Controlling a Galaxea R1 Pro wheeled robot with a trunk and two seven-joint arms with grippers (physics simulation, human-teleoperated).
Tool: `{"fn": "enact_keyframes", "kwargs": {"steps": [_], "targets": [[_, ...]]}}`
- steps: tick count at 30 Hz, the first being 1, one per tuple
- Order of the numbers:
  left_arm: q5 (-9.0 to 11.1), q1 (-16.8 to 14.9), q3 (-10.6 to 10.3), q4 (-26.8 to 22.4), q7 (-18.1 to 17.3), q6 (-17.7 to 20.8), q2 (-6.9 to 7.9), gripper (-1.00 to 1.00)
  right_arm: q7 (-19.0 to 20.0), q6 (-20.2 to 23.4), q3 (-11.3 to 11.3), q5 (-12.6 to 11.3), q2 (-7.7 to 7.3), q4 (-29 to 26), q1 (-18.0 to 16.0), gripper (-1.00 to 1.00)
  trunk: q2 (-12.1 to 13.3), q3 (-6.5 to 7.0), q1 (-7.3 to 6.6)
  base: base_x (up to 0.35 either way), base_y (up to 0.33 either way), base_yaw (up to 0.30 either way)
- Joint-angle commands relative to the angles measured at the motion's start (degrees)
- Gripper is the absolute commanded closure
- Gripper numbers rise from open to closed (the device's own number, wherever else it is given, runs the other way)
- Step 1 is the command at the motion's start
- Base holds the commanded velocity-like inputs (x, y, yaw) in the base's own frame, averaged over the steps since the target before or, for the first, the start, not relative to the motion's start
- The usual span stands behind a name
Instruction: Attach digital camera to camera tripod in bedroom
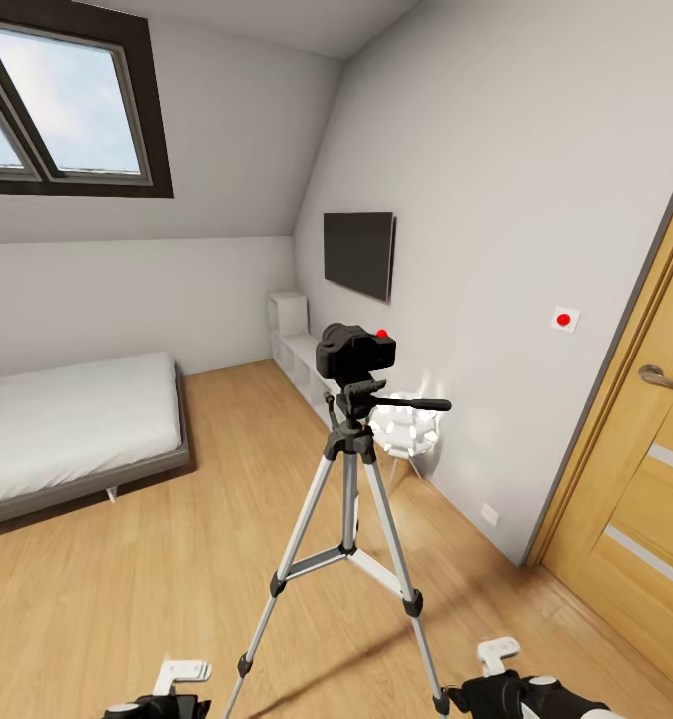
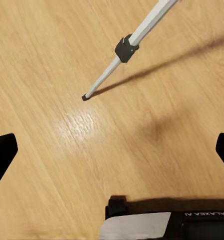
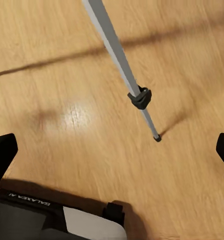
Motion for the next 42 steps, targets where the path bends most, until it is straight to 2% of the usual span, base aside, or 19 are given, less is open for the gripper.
{"fn": "enact_keyframes", "kwargs": {"steps": [1,11,15,22,29,37,42], "targets": [[0.5,0.1,-0.4,0.0,-0.2,-0.1,0.01,-1.00,0.1,-0.1,0.4,0.0,-0.02,0.3,0.1,-1.00,-0.1,-0.12,0.04,0.000,0.000,0.000],[0.6,0.8,-0.4,1.2,-0.2,-0.1,-0.47,-1.00,-0.2,-1.5,0.4,-0.4,-0.08,0.7,0.9,-1.00,-0.1,-0.12,0.04,0.000,0.000,0.000],[0.6,0.9,-0.4,1.5,-0.2,-0.1,-0.58,-1.00,-1.3,-1.5,0.4,-1.6,-0.11,0.9,1.2,-1.00,-0.1,-0.12,0.04,0.000,0.000,0.000],[0.6,1.1,-0.4,1.7,-0.1,-0.1,-0.64,-1.00,-3.5,-1.5,0.4,-6.7,-0.29,0.9,1.7,-1.00,-0.1,-0.12,0.04,0.000,0.000,0.000],[0.8,1.9,-0.4,3.0,-0.1,-0.2,-0.68,-1.00,-5.7,-1.5,0.4,-7.8,-0.27,1.1,2.3,-1.00,-0.1,-0.12,0.04,0.000,0.000,0.000],[4.2,2.9,-0.4,3.5,-0.1,-1.4,-0.73,-1.00,-8.7,-1.5,0.3,-8.1,-0.35,1.6,3.3,-1.00,-0.1,-0.12,0.04,0.000,0.000,0.000],[4.8,3.0,-0.4,3.7,-0.1,-1.5,-0.70,-1.00,-11.4,-1.4,0.3,-11.0,-0.39,1.8,3.5,-1.00,-0.1,-0.12,0.04,0.000,0.000,0.000]]}}
